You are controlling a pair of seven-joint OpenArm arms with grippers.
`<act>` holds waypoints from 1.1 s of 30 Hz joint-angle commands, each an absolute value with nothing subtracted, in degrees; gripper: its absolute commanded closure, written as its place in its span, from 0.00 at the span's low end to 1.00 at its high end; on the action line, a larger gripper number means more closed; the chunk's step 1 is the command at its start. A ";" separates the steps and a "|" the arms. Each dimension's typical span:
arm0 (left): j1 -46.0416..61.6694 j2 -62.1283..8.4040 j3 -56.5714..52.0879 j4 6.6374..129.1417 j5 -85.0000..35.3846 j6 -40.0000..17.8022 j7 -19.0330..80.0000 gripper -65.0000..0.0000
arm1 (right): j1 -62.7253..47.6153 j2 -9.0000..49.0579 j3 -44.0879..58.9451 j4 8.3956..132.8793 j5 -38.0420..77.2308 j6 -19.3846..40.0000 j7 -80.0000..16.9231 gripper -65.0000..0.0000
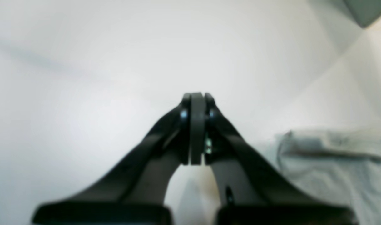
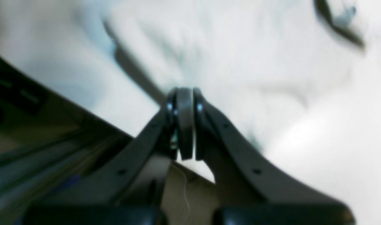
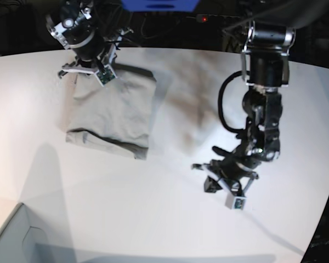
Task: Layout the t-shirt on the table in an organized manner, then fold the t-shirt properly
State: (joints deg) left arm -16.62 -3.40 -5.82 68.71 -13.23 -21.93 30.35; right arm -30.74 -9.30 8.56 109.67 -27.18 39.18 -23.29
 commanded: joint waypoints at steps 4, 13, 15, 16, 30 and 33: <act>-6.20 -6.37 -11.03 85.14 -14.20 -22.64 35.91 1.00 | -31.78 -9.00 14.29 111.08 -27.03 40.00 -22.55 1.00; 24.04 -7.43 -29.67 106.68 -13.67 -22.73 48.31 1.00 | -37.93 -9.00 22.02 110.20 -26.86 40.00 -22.55 1.00; 29.41 -7.08 -32.92 106.59 -13.67 -22.81 48.22 1.00 | -39.87 -9.00 22.11 108.35 -26.77 40.00 -22.55 1.00; 31.69 -6.73 -34.15 106.15 -13.58 -22.81 48.22 1.00 | -40.48 -8.92 22.02 106.77 -26.77 40.00 -22.46 1.00; 30.55 -5.85 -31.43 58.68 -1.98 -22.73 29.05 1.00 | -34.68 -1.89 22.11 70.99 -26.42 40.00 -14.81 1.00; 25.01 -5.93 -29.41 42.51 3.91 -22.73 19.30 1.00 | -31.69 -1.63 22.11 62.29 -23.16 40.00 -10.95 1.00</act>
State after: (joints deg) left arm 24.16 -5.56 -29.30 41.95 4.60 -22.87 18.96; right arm -30.96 -1.80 22.09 61.56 -23.53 39.11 -11.31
